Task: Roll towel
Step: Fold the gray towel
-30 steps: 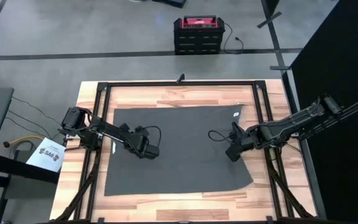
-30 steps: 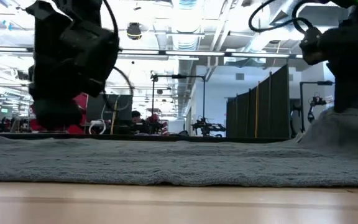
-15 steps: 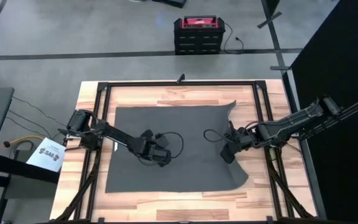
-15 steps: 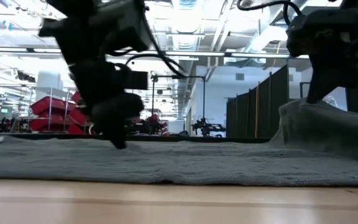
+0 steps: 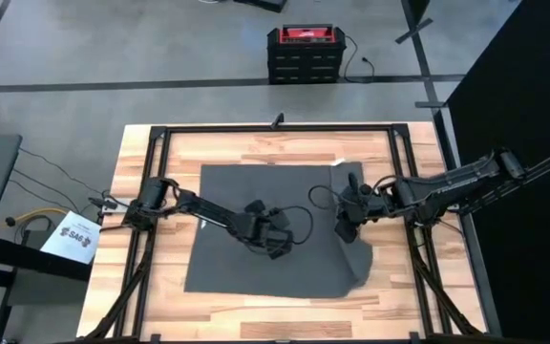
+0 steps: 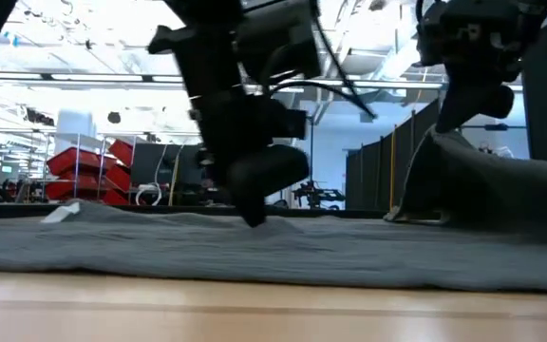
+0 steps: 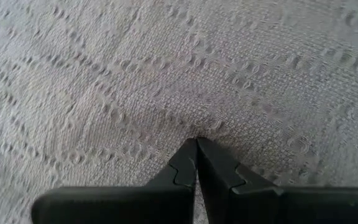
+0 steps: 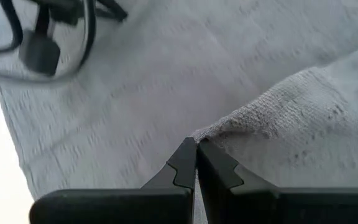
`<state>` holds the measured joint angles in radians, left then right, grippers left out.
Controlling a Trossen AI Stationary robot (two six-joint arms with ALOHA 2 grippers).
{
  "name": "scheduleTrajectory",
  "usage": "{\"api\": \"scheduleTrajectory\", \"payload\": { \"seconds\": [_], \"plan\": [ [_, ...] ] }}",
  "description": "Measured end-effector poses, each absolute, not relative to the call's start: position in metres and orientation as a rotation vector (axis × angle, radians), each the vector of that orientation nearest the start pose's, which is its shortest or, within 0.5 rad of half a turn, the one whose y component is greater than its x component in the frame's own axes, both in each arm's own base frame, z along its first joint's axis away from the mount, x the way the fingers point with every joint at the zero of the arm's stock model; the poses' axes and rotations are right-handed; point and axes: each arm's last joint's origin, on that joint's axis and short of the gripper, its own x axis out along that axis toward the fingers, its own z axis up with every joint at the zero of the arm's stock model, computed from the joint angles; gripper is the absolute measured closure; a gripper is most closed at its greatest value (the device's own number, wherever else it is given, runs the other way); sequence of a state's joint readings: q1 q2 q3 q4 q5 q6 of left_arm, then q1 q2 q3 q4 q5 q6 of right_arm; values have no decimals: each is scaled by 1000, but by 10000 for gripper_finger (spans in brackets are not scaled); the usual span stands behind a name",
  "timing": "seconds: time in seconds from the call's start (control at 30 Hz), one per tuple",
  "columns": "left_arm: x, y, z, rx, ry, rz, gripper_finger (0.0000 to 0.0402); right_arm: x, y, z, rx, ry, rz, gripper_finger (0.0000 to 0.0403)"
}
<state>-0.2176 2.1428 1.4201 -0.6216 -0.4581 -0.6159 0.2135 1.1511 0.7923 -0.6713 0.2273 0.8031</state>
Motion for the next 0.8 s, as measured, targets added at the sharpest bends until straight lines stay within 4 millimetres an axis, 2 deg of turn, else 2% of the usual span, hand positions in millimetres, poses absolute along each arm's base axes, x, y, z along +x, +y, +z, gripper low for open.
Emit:
{"api": "scheduleTrajectory", "payload": {
  "seconds": [0.17,0.27,0.43,0.53,0.67,0.8],
  "plan": [
    [429,-82,114,-48,1122,520,402,209,38,232,493,936,-403,403],
    [438,-85,125,-26,1132,499,402,210,39,233,492,919,-391,403],
    [429,-99,160,37,1232,447,402,212,39,234,488,903,-378,403],
    [413,-110,193,79,1273,447,402,216,40,237,487,864,-352,403],
    [382,-126,213,124,1387,525,402,229,41,235,473,804,-311,403],
    [341,-143,244,121,1444,659,402,251,38,227,450,748,-278,403]
  ]
}}
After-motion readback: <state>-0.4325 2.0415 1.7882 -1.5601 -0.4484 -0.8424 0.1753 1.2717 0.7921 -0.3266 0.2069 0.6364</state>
